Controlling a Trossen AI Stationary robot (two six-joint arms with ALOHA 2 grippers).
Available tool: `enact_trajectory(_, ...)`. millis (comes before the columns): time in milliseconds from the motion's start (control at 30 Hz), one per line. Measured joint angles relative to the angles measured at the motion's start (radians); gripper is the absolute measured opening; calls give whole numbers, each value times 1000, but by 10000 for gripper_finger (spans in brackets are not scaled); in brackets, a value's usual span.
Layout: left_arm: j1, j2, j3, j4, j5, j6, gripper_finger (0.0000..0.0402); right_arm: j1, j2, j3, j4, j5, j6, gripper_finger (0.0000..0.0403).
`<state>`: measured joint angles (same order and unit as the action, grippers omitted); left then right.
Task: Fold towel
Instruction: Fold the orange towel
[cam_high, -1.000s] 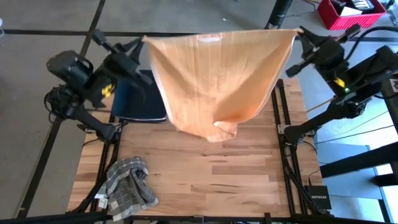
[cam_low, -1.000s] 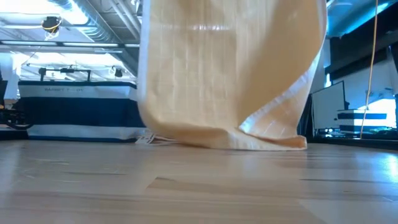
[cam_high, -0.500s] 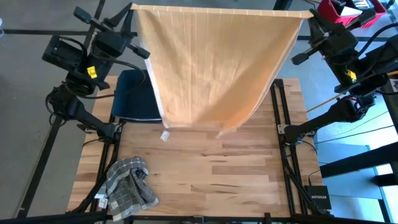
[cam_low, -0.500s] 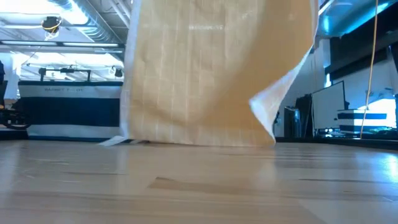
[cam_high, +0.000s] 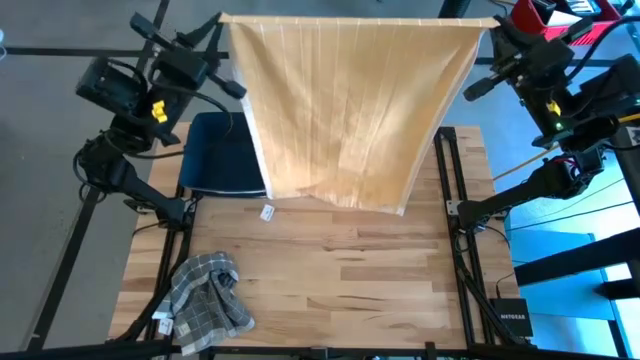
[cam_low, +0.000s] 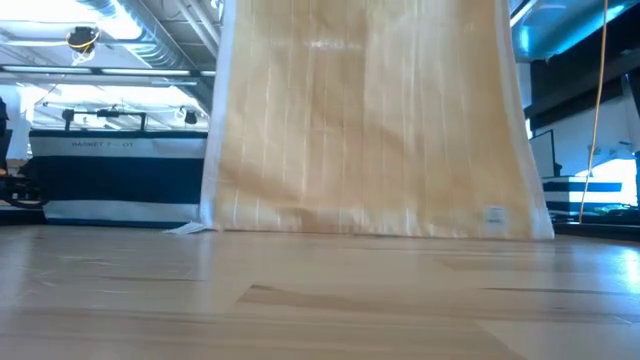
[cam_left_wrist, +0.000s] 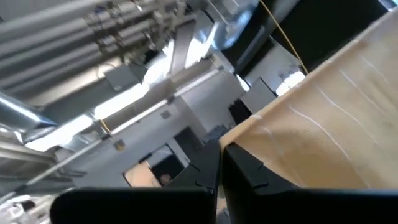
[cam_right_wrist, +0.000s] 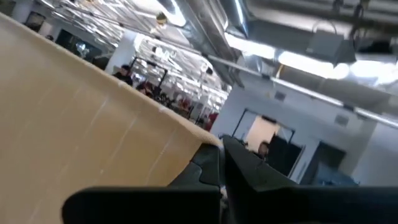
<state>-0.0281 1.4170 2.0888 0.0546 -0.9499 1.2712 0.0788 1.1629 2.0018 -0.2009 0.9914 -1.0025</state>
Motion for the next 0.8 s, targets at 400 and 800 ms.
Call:
enact_trajectory(400, -374, -9, 2, -71, -347, -94, 5, 285, 30, 78, -284, 176, 319, 7)
enact_trajectory(800, -739, -4, 4, -67, -407, -250, 5, 697, 211, 76, -81, 479, 3, 6)
